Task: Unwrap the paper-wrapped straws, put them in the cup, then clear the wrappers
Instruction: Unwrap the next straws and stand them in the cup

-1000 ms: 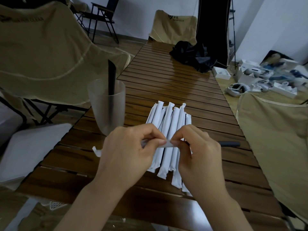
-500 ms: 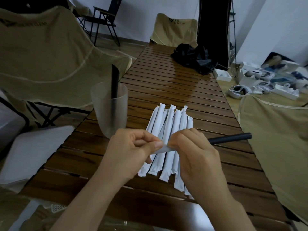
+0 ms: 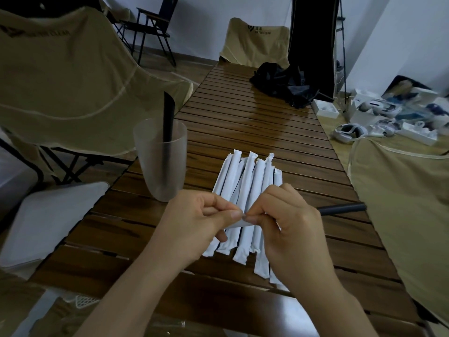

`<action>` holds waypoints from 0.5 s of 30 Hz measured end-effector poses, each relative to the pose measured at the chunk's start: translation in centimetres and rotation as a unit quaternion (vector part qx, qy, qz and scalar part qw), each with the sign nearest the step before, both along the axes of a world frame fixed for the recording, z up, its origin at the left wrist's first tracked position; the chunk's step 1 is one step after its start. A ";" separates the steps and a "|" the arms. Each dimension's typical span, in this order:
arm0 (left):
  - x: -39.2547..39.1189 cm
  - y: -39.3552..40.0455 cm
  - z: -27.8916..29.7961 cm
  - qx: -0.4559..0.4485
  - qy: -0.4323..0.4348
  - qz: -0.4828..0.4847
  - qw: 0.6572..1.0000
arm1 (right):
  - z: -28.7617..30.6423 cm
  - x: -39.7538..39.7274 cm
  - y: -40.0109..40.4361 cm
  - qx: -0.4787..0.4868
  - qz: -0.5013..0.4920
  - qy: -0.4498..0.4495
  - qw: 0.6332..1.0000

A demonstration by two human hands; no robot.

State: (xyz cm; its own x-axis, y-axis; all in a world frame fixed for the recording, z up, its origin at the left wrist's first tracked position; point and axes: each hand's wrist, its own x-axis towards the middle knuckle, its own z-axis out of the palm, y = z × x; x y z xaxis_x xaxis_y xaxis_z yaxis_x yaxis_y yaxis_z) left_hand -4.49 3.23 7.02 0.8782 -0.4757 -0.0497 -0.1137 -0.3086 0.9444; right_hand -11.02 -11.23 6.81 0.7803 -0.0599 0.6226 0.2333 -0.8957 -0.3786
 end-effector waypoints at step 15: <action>-0.1 0.3 0.7 0.005 -0.002 0.005 1.000 | -0.3 -0.1 0.9 0.026 -0.024 -0.007 0.999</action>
